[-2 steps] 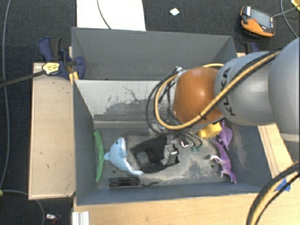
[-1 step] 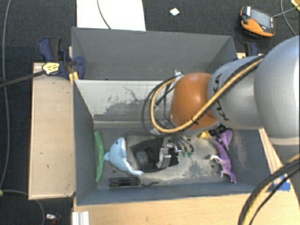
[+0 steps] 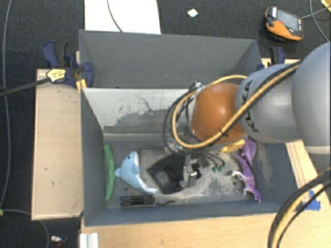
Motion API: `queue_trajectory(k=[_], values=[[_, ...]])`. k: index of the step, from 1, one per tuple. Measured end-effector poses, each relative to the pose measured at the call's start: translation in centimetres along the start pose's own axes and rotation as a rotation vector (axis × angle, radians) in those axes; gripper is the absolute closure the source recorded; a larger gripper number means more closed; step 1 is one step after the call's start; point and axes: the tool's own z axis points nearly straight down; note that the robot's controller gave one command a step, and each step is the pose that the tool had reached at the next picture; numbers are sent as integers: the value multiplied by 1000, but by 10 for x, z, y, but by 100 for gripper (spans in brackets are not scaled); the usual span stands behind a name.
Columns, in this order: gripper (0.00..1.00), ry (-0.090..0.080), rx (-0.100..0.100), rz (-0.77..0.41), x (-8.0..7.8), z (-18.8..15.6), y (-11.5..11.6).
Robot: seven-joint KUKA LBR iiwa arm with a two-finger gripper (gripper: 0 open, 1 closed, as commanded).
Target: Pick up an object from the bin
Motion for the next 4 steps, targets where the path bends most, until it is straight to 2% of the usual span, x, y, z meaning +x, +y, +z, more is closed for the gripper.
queue_trajectory(k=[1, 3, 4], values=[[100, 0, -2, 392, -3, -6, 9], [100, 1, -2, 392, -3, -18, 9], [100, 3, -2, 393, -3, -49, 8]])
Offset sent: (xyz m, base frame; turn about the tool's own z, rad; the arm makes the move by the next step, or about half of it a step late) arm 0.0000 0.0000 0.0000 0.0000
